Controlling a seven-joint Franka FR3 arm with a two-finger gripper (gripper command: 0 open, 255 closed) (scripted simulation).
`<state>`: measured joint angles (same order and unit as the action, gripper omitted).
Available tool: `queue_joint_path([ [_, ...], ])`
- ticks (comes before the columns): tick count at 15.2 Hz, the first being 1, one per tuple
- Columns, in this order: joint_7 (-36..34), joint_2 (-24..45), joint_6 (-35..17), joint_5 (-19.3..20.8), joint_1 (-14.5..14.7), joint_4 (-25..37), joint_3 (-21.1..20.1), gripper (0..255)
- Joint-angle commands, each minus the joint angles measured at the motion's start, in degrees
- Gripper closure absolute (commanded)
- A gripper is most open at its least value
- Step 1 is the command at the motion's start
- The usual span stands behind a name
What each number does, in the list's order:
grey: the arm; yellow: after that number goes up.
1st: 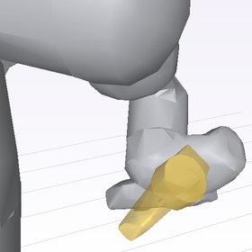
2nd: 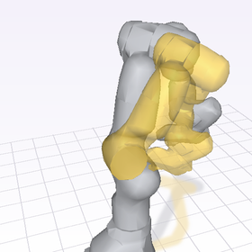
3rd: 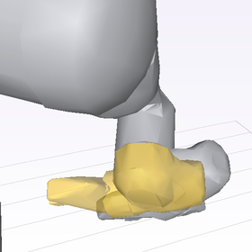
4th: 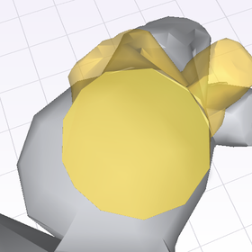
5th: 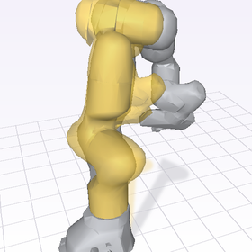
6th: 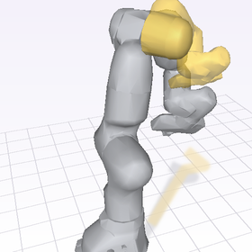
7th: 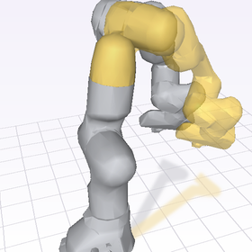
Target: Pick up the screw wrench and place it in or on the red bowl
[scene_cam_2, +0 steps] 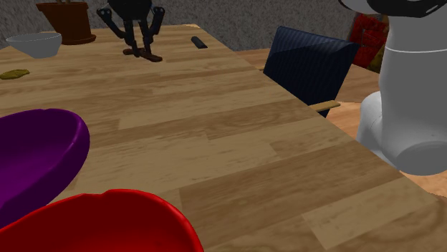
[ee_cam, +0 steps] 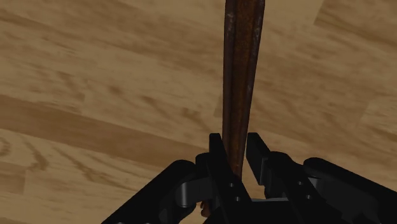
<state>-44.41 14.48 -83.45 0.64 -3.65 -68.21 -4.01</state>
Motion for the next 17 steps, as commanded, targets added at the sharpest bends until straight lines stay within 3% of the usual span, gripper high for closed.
queue_joint_path([
  [1, 0.03, 1.20, 2.22, 0.08, 0.04, 3.39, 0.01, 255],
  [8, -0.11, 6.75, 11.03, 0.52, 0.51, 17.75, -0.04, 255],
  [12, -0.16, 13.27, 18.53, 1.02, 1.15, 31.77, 0.01, 255],
  [14, -2.51, 7.93, 15.15, 0.91, 2.63, 23.05, -0.62, 255],
  [17, -6.14, 3.21, 12.67, 0.90, 5.04, 15.85, -1.70, 255],
])
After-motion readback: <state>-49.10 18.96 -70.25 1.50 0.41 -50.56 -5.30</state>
